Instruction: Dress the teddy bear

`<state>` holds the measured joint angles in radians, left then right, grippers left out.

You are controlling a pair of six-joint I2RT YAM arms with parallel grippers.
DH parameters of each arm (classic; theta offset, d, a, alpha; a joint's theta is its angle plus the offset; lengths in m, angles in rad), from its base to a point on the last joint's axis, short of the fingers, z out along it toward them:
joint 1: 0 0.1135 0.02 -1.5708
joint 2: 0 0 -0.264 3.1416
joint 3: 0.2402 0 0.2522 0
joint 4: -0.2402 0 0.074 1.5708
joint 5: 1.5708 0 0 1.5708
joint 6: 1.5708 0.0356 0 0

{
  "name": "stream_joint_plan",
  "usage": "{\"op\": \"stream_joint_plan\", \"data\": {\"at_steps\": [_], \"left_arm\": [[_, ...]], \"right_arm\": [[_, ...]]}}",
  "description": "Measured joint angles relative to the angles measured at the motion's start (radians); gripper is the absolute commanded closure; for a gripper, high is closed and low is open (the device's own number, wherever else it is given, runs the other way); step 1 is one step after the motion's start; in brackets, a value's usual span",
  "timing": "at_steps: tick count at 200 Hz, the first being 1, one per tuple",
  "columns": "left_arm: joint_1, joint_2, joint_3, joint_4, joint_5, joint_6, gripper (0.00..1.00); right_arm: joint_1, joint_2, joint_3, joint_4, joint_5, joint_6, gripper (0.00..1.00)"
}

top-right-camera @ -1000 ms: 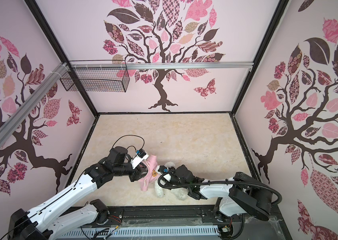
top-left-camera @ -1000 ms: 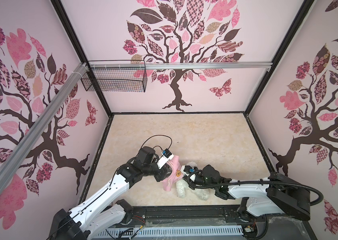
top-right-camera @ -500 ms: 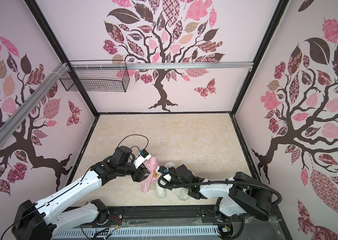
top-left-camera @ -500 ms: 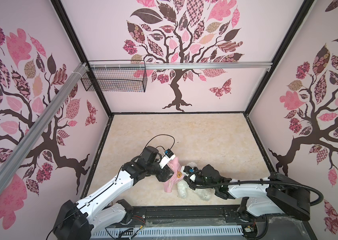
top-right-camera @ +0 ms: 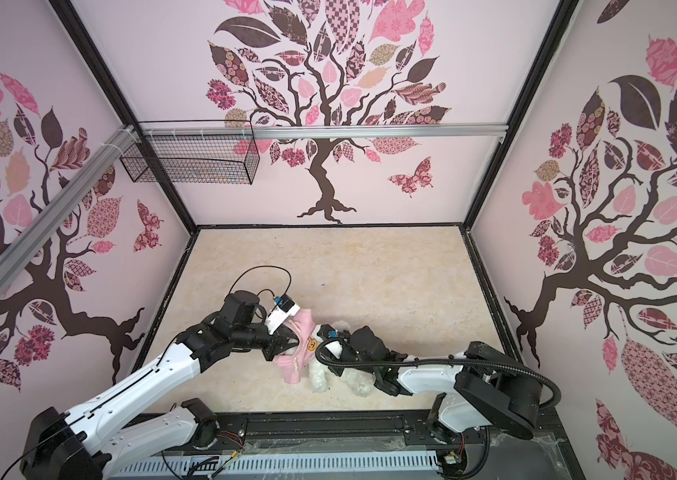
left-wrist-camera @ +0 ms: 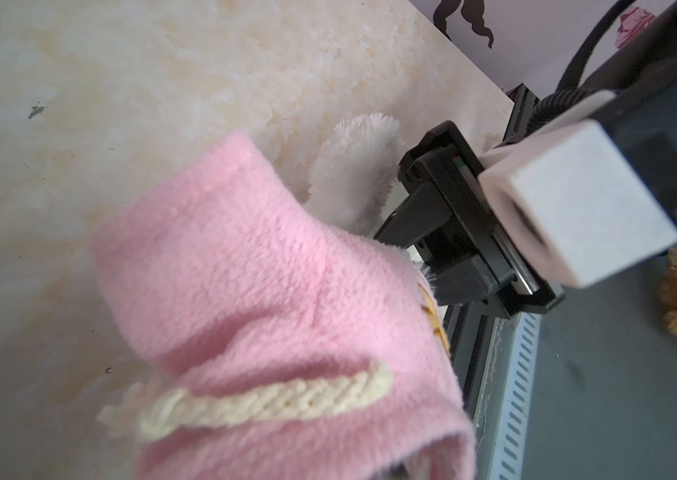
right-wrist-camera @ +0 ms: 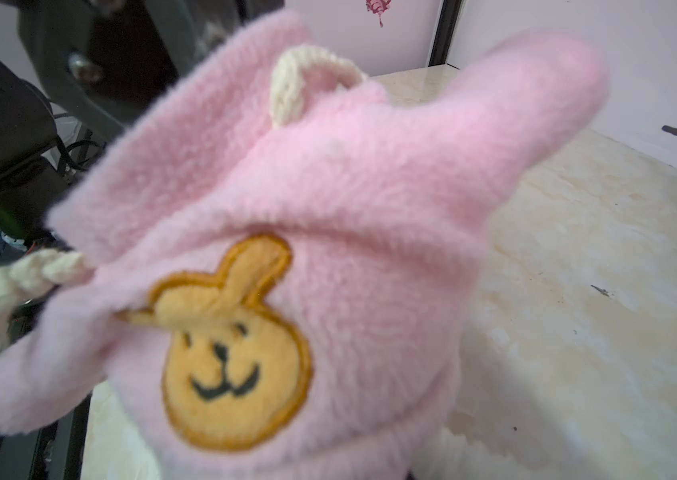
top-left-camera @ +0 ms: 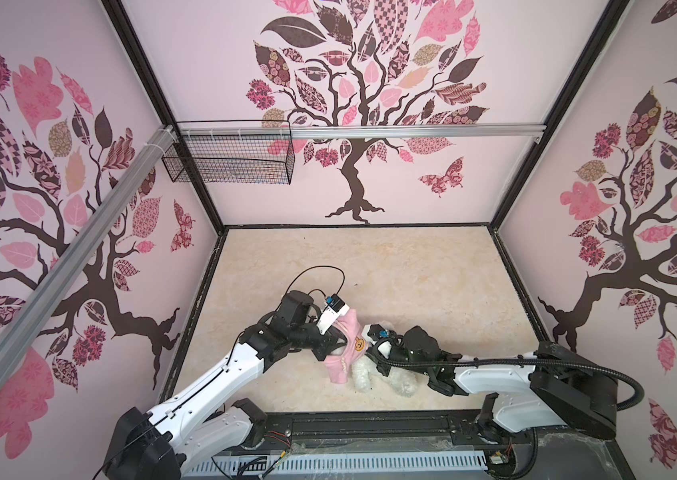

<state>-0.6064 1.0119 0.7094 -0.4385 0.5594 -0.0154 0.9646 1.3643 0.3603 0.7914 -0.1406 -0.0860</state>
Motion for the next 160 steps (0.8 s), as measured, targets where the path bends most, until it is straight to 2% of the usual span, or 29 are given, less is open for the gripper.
{"op": "stream_joint_plan", "data": {"at_steps": [12,26,62,84,112,132,160], "left_arm": [[0.036,-0.034,-0.021,0.05,0.016,-0.046,1.0],[0.088,-0.087,-0.066,0.129,0.039,-0.107,1.0],[0.123,-0.119,-0.098,0.25,0.059,-0.251,1.0],[0.132,-0.093,-0.098,0.303,0.041,-0.387,1.0],[0.136,-0.052,-0.096,0.327,0.006,-0.623,1.0],[0.137,-0.014,-0.09,0.324,0.011,-0.773,1.0],[0.137,0.032,-0.089,0.356,0.055,-0.955,1.0]], "right_arm": [[-0.011,-0.026,0.008,-0.025,0.01,0.022,0.46],[-0.019,-0.07,0.026,-0.084,0.021,0.058,0.38],[-0.031,-0.265,0.058,-0.319,0.005,0.151,0.36],[-0.037,-0.363,0.057,-0.377,-0.05,0.225,0.45],[-0.031,-0.363,0.056,-0.352,-0.112,0.34,0.6],[-0.014,-0.333,0.053,-0.311,-0.107,0.392,0.68],[-0.002,-0.297,0.014,-0.245,-0.034,0.444,0.74]]}}
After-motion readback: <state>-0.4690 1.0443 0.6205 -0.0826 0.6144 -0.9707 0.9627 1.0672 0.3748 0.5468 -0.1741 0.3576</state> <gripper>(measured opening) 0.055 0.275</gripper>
